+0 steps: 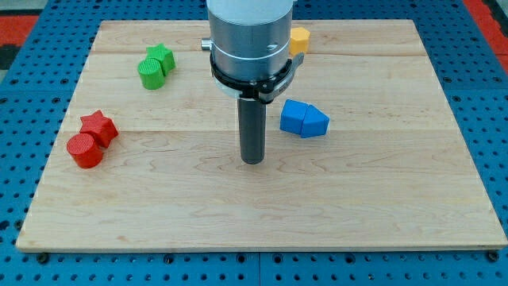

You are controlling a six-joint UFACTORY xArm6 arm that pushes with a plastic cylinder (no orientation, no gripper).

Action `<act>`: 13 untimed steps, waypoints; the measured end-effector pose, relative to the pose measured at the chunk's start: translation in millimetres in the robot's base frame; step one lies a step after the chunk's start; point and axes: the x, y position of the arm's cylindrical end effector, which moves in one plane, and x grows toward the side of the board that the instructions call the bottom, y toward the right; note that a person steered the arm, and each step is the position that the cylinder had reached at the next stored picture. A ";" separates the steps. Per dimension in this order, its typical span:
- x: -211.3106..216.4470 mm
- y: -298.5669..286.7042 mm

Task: Separate the green star from the green circle

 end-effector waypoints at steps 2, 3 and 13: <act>0.0 -0.1; 0.0 -2.9; -168.5 -170.8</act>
